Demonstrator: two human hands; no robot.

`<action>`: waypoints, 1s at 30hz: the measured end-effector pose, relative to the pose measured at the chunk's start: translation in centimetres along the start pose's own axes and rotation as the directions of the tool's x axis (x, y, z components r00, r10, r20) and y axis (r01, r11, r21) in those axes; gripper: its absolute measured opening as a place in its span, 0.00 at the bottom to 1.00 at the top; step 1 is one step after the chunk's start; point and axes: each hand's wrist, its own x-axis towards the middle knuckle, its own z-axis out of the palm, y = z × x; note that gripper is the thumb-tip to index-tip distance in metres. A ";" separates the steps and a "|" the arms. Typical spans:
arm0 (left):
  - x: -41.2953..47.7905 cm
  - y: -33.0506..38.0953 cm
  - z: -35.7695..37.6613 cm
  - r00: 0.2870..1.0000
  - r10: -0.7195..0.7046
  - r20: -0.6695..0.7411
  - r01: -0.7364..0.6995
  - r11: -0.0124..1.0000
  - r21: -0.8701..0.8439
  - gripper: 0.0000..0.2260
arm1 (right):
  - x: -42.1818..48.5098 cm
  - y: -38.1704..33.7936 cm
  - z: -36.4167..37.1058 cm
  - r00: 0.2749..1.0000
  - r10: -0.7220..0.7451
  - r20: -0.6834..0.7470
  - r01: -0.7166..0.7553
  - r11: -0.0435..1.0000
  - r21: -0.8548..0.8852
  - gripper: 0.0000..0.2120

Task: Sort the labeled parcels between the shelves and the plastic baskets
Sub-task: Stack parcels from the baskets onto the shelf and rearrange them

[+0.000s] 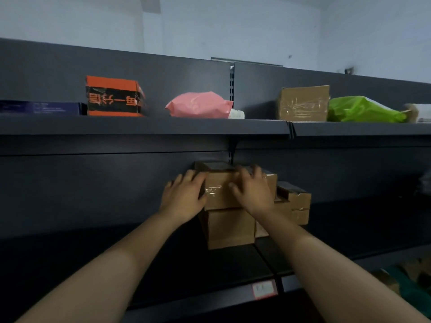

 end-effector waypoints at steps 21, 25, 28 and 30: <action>3.4 -2.9 3.5 0.777 -0.325 0.539 0.504 -0.192 -0.842 0.16 | 0.7 -1.6 1.6 0.987 -0.122 -0.104 0.153 0.916 0.372 0.10; 1.6 -4.8 2.3 0.779 -0.420 0.465 0.397 -0.244 -0.885 0.14 | 0.0 -3.4 2.7 0.972 -0.206 -0.117 0.236 0.882 0.409 0.11; -0.6 -6.3 0.9 0.738 -0.489 0.465 0.364 -0.292 -0.884 0.15 | -0.5 -5.6 3.6 0.963 -0.257 -0.084 0.266 0.845 0.464 0.14; -2.2 -7.7 -0.1 0.703 -0.560 0.439 0.358 -0.255 -0.898 0.16 | -0.9 -7.4 4.1 0.952 -0.300 -0.059 0.290 0.826 0.484 0.14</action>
